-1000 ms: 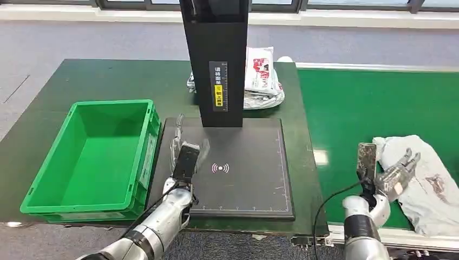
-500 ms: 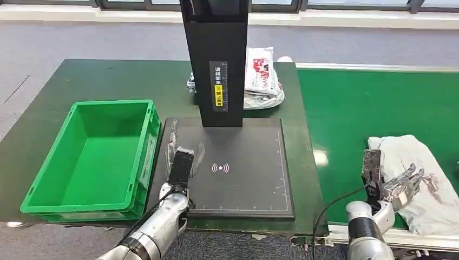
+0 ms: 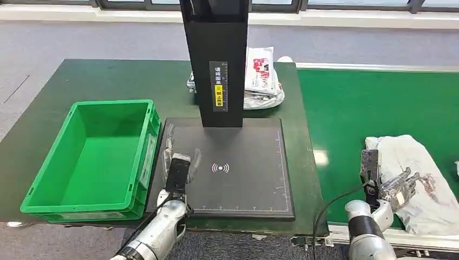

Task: Moved the parcel from conveyor to table for the left to box.

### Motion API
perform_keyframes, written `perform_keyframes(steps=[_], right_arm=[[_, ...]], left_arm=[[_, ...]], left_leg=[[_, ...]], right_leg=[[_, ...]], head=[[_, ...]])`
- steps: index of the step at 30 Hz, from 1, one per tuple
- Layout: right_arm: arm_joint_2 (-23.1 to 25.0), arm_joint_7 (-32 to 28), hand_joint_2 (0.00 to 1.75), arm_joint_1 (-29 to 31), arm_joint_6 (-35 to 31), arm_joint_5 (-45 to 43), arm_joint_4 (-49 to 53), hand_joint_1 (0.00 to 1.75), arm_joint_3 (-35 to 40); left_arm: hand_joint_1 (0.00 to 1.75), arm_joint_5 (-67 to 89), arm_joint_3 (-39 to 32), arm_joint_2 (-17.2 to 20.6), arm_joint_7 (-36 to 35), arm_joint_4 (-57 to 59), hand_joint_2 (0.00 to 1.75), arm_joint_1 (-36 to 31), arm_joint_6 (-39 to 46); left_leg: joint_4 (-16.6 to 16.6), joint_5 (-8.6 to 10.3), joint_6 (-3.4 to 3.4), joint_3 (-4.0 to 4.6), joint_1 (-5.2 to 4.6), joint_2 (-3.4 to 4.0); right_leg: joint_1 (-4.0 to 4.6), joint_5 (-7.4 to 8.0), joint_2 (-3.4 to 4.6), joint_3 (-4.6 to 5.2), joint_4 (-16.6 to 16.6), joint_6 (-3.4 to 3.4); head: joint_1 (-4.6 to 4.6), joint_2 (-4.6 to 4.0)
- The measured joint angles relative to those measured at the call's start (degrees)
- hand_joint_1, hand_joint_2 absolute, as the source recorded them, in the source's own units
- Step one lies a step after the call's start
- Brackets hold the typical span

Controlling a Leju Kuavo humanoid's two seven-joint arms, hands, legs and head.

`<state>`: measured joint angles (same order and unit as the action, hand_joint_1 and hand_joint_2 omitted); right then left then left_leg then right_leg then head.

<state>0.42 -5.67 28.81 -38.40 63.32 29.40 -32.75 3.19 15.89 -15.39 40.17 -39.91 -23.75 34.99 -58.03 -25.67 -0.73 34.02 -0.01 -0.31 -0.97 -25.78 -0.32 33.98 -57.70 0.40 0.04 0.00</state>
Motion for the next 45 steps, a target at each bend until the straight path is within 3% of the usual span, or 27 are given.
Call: perform_keyframes(steps=[7,13,19,45], right_arm=[[-0.7,1.3,1.75,-3.8,-1.4,0.8,1.6,0.00,9.3],[-0.2,2.3,1.75,-4.2,-1.6,2.6,2.9,0.00,9.3],[-0.4,8.2,1.75,-4.3,-1.7,7.6,3.6,0.00,9.3],[-1.9,7.7,1.75,-6.8,-1.5,6.6,5.0,0.00,8.8]], left_arm=[[0.00,3.0,-0.5,0.3,0.0,-3.5,1.75,3.8,1.1],[0.00,3.3,-0.6,0.2,0.0,-4.2,1.75,4.7,1.2],[0.00,3.3,-0.7,0.2,0.0,-4.6,1.75,5.5,1.6],[0.00,2.8,-2.1,0.3,0.0,-7.0,1.75,7.6,2.1]], left_leg=[[0.0,0.00,0.00,0.00,0.00,-0.02],[0.0,0.00,0.00,0.01,0.00,-0.02],[0.0,0.01,0.01,0.00,0.00,0.00],[0.0,0.00,0.01,0.00,0.00,0.00]], right_leg=[[0.00,0.00,-0.03,-0.01,0.0,0.01],[0.00,0.00,-0.03,-0.01,0.0,0.01],[0.00,0.00,-0.03,0.00,0.0,0.01],[0.00,-0.01,-0.02,0.00,0.0,0.02]], head=[[0.00,0.00],[0.02,0.00],[0.00,0.00],[0.02,0.00]])
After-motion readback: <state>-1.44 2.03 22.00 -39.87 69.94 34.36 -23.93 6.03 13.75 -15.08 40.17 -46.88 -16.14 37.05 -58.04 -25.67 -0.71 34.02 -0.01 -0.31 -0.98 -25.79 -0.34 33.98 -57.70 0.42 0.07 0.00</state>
